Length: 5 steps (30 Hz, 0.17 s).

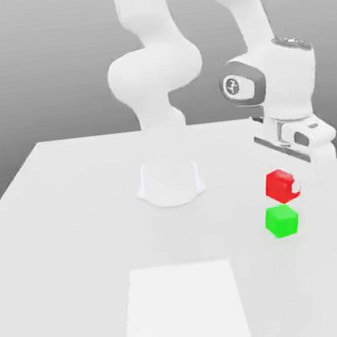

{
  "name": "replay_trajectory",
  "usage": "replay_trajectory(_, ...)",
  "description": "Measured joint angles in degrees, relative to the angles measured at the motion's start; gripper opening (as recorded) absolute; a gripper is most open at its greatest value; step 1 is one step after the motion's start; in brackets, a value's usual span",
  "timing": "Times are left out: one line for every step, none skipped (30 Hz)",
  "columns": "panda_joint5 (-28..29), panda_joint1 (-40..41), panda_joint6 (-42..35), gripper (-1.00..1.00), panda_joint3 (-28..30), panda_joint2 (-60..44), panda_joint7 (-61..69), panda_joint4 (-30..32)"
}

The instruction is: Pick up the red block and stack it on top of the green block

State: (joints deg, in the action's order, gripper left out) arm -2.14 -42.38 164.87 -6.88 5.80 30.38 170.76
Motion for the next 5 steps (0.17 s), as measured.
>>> replay_trajectory(0.7,0.2,2.0,-1.0,0.0,-2.1,-0.4,-0.1)
replay_trajectory(1.4,0.4,3.7,1.0,0.1,-3.9,-0.9,-0.1)
replay_trajectory(1.4,0.4,3.7,1.0,0.1,-3.9,-0.9,-0.1)
replay_trajectory(1.4,0.4,3.7,1.0,0.1,-3.9,-0.9,-0.1)
replay_trajectory(1.4,0.4,3.7,1.0,0.1,-3.9,-0.9,-0.1)
